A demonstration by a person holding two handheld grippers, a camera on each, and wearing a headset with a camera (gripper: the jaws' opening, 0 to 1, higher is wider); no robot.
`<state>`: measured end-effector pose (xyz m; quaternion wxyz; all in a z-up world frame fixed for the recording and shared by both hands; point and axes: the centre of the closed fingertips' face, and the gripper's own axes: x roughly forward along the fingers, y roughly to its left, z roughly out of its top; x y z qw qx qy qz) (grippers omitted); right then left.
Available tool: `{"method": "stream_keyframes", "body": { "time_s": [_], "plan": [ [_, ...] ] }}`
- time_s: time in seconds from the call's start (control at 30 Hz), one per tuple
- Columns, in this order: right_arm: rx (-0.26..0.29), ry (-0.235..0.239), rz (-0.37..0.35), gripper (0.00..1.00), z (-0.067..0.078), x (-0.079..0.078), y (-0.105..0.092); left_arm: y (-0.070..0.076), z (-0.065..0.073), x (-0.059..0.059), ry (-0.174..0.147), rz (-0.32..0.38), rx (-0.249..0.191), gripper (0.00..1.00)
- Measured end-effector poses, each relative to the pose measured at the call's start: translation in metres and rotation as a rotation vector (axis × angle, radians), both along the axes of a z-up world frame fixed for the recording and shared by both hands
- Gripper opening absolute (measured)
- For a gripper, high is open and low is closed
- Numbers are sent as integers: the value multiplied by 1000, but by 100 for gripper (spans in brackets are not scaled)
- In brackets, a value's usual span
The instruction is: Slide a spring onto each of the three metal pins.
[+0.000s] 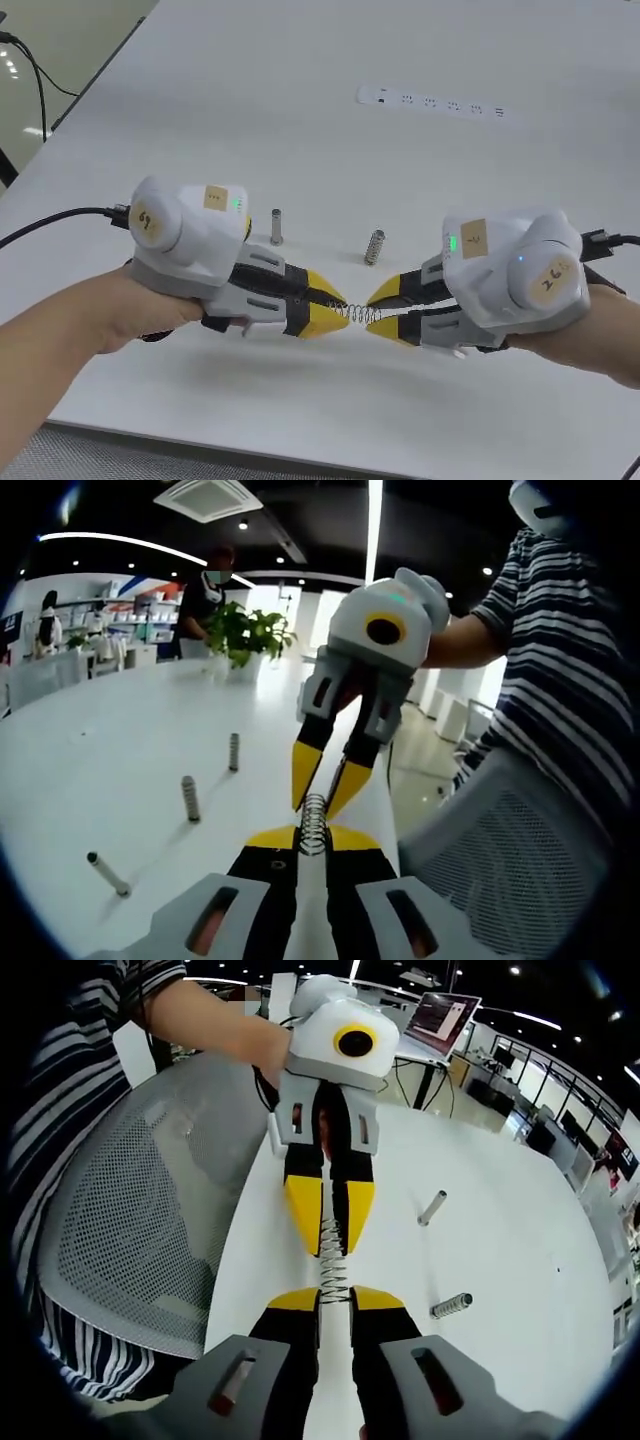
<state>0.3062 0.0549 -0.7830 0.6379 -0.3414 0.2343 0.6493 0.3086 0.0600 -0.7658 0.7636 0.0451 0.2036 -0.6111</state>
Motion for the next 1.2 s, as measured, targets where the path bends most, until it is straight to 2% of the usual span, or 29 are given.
{"method": "stream_keyframes", "body": {
  "time_s": [0.1,0.4,0.63,0.9,1.2],
  "plan": [
    [-2,4,3,8,0,-1,0,0,0,-1,0,-4,2,2],
    [-5,-59,52,7,10,0,2,3,-2,-1,0,6,7,2],
    [-6,-91,116,6,20,-4,8,4,-9,-4,-10,-7,45,2],
    [19,-88,159,6,30,-9,17,5,-14,-5,-21,-12,65,2],
    [67,-62,146,7,37,-11,24,4,-14,-5,-31,-3,68,2]
  ]
}}
